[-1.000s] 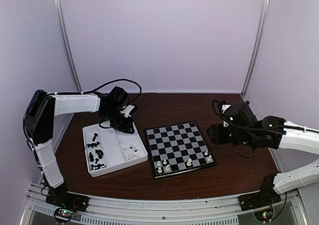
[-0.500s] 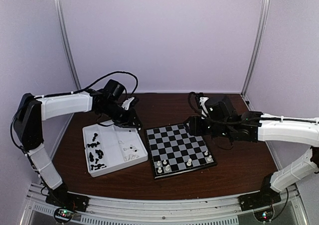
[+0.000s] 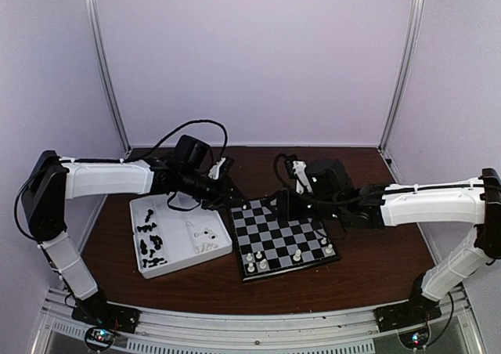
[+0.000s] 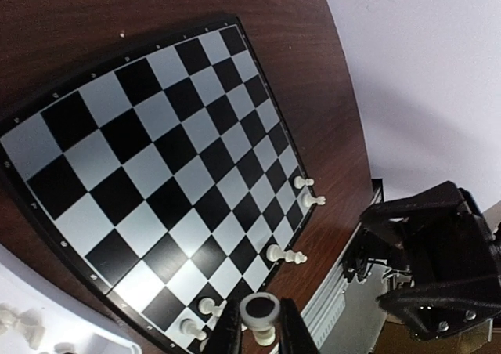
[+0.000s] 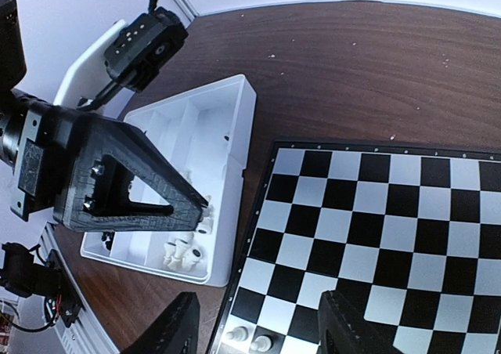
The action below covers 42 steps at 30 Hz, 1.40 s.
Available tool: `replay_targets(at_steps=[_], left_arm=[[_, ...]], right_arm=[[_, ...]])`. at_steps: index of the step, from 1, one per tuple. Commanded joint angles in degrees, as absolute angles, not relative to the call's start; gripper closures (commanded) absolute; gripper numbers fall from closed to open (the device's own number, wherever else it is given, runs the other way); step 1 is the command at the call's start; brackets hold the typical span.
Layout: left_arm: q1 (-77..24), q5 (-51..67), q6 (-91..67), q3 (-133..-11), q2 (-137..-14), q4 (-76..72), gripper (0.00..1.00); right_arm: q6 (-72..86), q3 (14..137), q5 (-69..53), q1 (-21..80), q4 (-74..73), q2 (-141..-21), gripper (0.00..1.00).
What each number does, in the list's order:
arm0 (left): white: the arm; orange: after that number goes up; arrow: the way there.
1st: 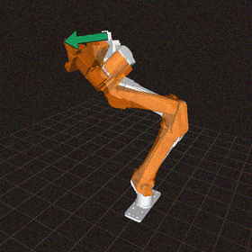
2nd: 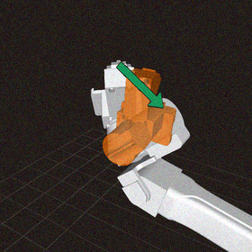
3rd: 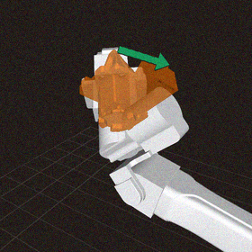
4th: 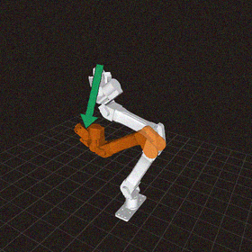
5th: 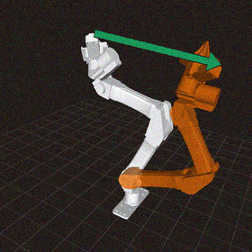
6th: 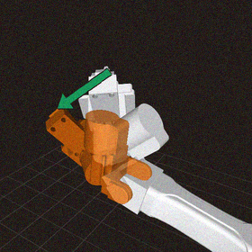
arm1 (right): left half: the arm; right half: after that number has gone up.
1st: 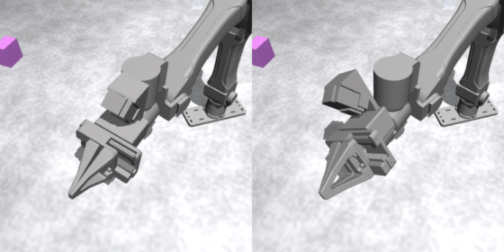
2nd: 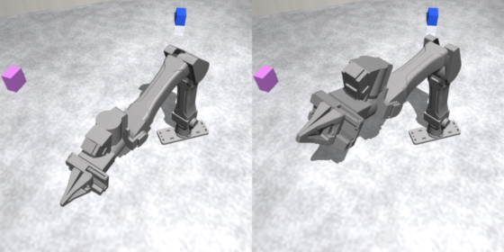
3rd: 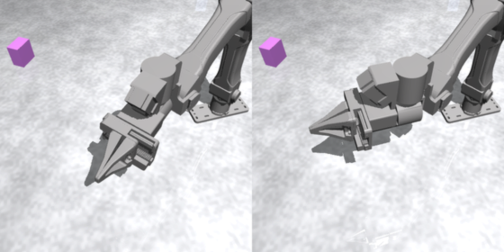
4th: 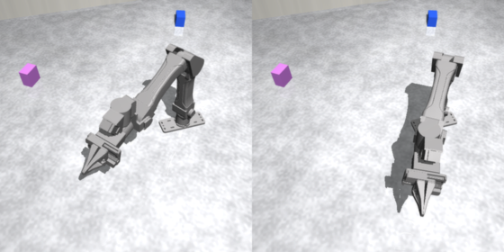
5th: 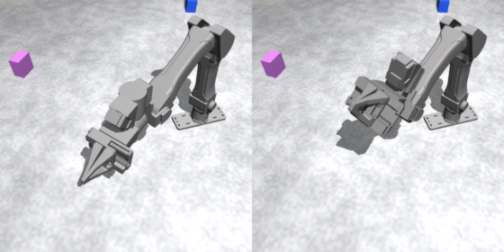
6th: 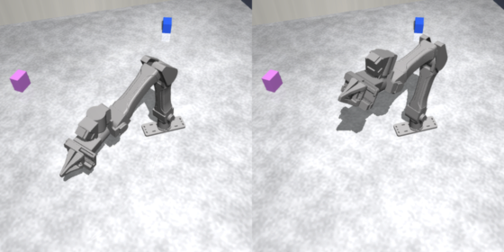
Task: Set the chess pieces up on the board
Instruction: Adjust the chess piece.
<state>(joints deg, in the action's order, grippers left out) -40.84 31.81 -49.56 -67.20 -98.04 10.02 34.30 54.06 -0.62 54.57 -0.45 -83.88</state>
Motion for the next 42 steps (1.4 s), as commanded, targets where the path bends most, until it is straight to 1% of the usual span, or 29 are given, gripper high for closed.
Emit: replay_targets(at_steps=[1,6,10,17,31,35,40,42], left_arm=[[-43.17,32.16,-55.81,-66.27,-98.08,0.97,0.89],[-45.25,30.92,-59.43,-64.65,-97.63,-2.32,0.89],[-46.17,29.57,-60.10,-65.04,-97.59,-2.60,0.89],[-46.54,29.45,-61.56,-67.05,-98.76,-3.42,0.89],[-46.84,32.03,-64.76,-64.26,-99.23,-8.85,0.89],[-47.08,32.20,-65.27,-63.33,-98.76,-9.72,0.89],[-47.28,32.40,-65.61,-62.11,-98.44,-10.42,0.89],[-47.29,32.48,-65.68,-61.82,-98.43,-10.58,0.89]], right_arm=[[35.46,52.56,-2.10,55.99,4.47,-83.26,0.46],[34.57,52.02,-3.26,56.72,6.41,-84.55,0.47],[33.88,49.75,-5.11,57.10,8.93,-83.15,0.47],[32.96,49.81,-5.53,57.18,7.50,-82.87,0.48],[32.79,51.06,-4.89,57.22,8.70,-86.57,0.52],[32.84,51.86,-4.34,57.22,8.07,-87.38,0.55],[32.70,51.37,-3.98,57.22,9.33,-86.80,0.55],[32.34,51.10,-4.17,57.29,10.13,-86.56,0.54]])
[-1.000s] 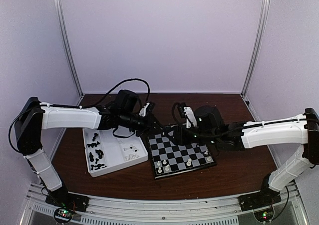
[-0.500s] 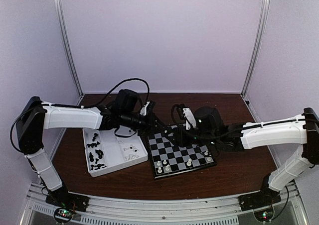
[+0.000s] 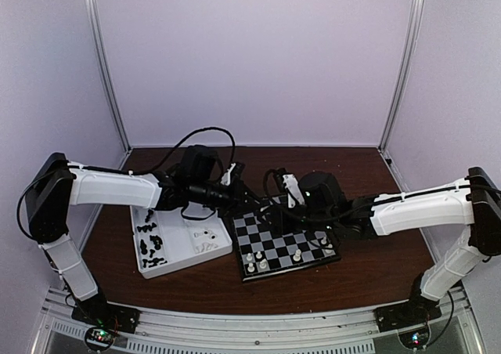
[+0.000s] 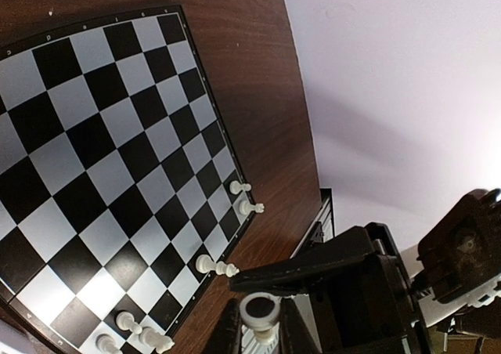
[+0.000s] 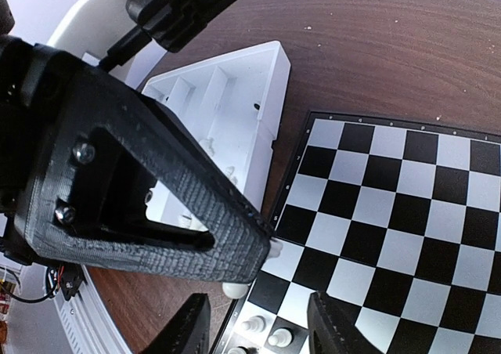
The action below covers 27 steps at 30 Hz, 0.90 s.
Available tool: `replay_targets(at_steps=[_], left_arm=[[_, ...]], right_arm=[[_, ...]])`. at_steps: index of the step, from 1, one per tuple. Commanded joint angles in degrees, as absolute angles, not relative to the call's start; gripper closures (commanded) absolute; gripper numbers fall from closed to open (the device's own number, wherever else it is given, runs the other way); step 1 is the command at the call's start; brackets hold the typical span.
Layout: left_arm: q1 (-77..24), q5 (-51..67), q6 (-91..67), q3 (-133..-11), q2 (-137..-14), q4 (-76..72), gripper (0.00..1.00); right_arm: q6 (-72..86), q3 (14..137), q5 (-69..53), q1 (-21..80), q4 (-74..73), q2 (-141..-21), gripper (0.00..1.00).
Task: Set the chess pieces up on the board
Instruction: Adjust the chess piece.
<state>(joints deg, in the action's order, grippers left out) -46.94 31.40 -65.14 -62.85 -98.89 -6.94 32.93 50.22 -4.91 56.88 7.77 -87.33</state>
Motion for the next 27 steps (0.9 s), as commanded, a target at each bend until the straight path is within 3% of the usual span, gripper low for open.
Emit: replay_targets(at_steps=[1,3,11,27], left_arm=[[-47.24,32.51,-65.67,-61.75,-98.39,-10.67,0.89],[-47.24,32.49,-65.68,-61.55,-98.28,-10.87,0.89],[-47.28,33.06,-66.81,-61.56,-98.88,-12.77,0.89],[-47.28,34.71,-68.83,-61.00,-100.62,-14.87,0.89]], right_arm=[[32.20,50.95,-4.07,57.30,10.39,-86.49,0.51],[31.94,51.00,-3.31,57.30,10.36,-86.43,0.50],[31.37,51.47,-1.17,57.30,10.79,-86.83,0.63],[30.08,51.42,-0.55,57.33,12.23,-86.75,0.72]])
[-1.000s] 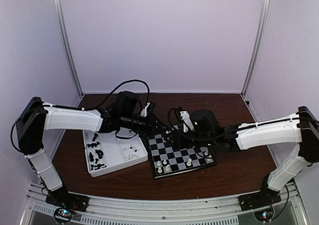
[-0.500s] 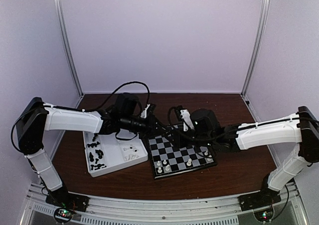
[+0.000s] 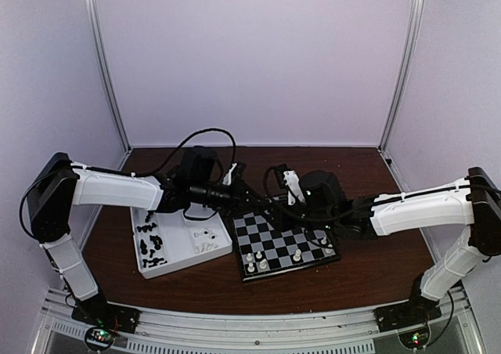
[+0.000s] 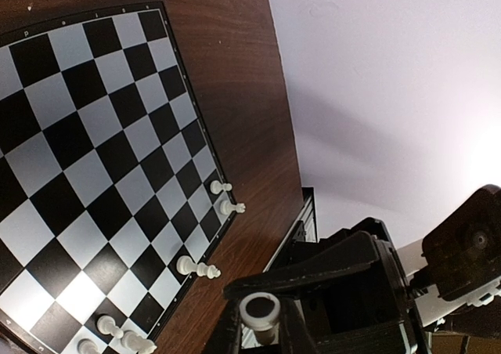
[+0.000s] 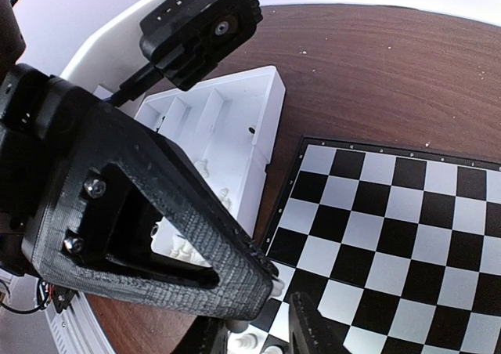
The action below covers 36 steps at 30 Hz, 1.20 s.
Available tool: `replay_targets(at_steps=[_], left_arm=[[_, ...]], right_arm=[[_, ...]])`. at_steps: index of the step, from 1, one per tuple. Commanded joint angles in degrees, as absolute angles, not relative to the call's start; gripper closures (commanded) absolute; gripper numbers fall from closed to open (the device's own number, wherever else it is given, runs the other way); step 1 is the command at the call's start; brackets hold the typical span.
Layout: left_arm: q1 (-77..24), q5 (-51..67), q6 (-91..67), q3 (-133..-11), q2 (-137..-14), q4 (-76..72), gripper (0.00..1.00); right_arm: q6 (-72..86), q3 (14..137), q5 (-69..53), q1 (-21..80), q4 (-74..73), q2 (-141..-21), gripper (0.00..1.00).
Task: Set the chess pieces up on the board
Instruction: Adjust the chess piece.
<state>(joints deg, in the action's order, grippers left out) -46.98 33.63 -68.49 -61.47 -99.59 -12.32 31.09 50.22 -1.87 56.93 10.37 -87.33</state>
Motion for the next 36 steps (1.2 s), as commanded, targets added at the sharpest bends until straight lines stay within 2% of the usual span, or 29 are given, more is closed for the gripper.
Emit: replay_targets(at_steps=[1,8,10,13,19,24,30,36], left_arm=[[-47.27,34.65,-68.82,-60.93,-100.71,-14.80,0.89],[-47.28,34.48,-68.65,-60.56,-101.07,-14.47,0.88],[-47.29,34.25,-68.54,-60.50,-101.15,-14.45,0.88],[-47.29,34.12,-68.23,-60.47,-101.16,-14.67,0.83],[-46.91,34.05,-67.67,-60.26,-100.73,-17.26,0.66],[-44.50,34.85,-63.67,-59.28,-97.75,-16.79,0.58],[-40.96,34.66,-50.78,-60.52,-91.20,-4.94,0.50],[-40.71,33.48,-25.96,-65.41,-87.88,10.51,0.50]], right_arm=[[29.96,51.49,-0.53,57.31,12.15,-86.75,0.74],[29.86,51.16,-0.93,57.30,11.64,-86.67,0.90],[29.87,51.08,-1.13,57.30,11.24,-86.53,0.91],[30.02,50.94,-1.34,57.30,10.14,-86.16,0.96],[30.48,49.60,-1.65,57.30,8.43,-85.09,0.96],[30.99,48.33,-3.26,57.30,6.97,-84.20,0.97],[30.27,48.46,-5.74,57.30,2.91,-82.49,0.97],[28.96,51.35,-10.99,57.22,-3.27,-82.15,0.96]])
